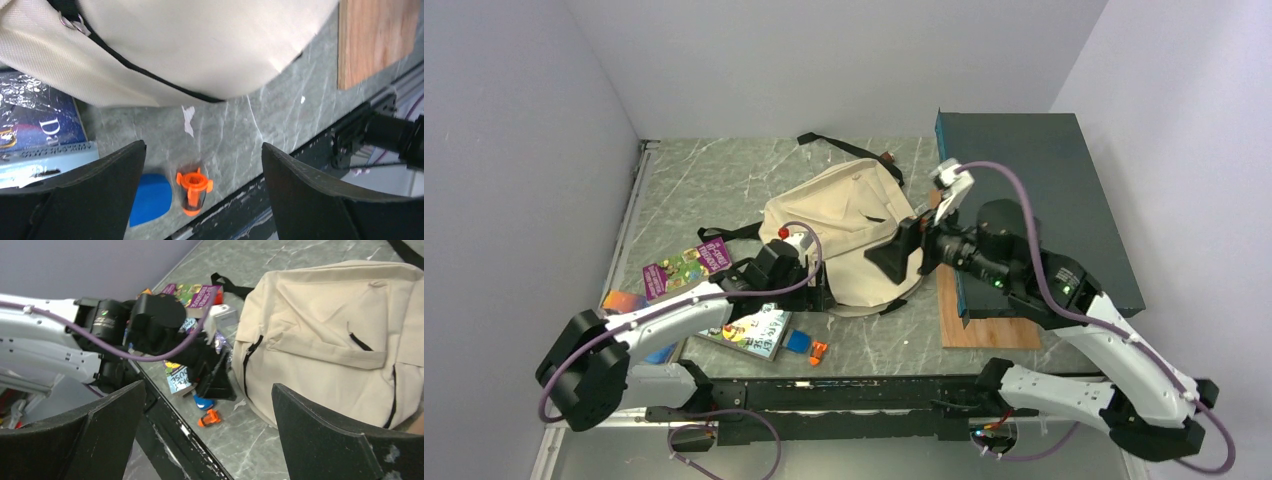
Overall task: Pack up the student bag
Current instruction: Adjust the student bag at the center of the board.
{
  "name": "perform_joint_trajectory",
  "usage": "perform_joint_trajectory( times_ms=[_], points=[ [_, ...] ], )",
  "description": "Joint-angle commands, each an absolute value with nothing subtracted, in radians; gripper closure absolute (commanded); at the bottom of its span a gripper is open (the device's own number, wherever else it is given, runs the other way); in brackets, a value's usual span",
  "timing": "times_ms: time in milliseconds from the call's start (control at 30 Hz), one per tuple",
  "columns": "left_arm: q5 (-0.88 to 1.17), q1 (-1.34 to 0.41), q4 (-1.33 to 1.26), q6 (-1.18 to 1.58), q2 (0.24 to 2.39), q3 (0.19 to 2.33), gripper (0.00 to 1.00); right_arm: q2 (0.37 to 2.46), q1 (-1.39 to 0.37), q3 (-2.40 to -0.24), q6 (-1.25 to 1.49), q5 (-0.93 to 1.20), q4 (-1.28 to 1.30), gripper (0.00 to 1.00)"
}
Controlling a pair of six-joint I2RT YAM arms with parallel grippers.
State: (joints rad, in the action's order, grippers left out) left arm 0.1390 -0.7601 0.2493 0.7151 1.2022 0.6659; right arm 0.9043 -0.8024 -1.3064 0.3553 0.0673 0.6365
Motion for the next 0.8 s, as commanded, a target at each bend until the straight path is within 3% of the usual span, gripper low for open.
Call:
perform_joint_trajectory(
  times_ms=[0,133,300,467,567,733,767],
  points=[
    [0.086,-0.763,0.137,0.745,1.271,0.679,0.14,0.959,-1.023,-1.354,0.358,-0.216,0.603,0.00],
    [0.040,-0.764,0.179,0.716,1.340,0.737,0.14,0.997,-1.198,-1.372,0.328,-0.396,0.605,0.00],
    [0.008,-0.759,0.186,0.691,1.408,0.773,0.15,1.011,-1.300,-1.354,0.296,-0.424,0.574,0.00],
    [0.003,-0.742,0.227,0.662,1.465,0.820,0.27,1.058,-1.408,-1.363,0.256,-0.530,0.588,0.00],
    [0.003,-0.726,0.229,0.650,1.458,0.814,0.42,1.103,-1.473,-1.388,0.230,-0.607,0.615,0.00],
    [-0.038,-0.679,0.281,0.620,1.377,0.805,0.93,1.159,-1.551,-1.385,0.196,-0.696,0.617,0.00],
    [-0.044,-0.673,0.295,0.610,1.352,0.804,0.98,1.162,-1.553,-1.373,0.196,-0.700,0.607,0.00]
  ],
)
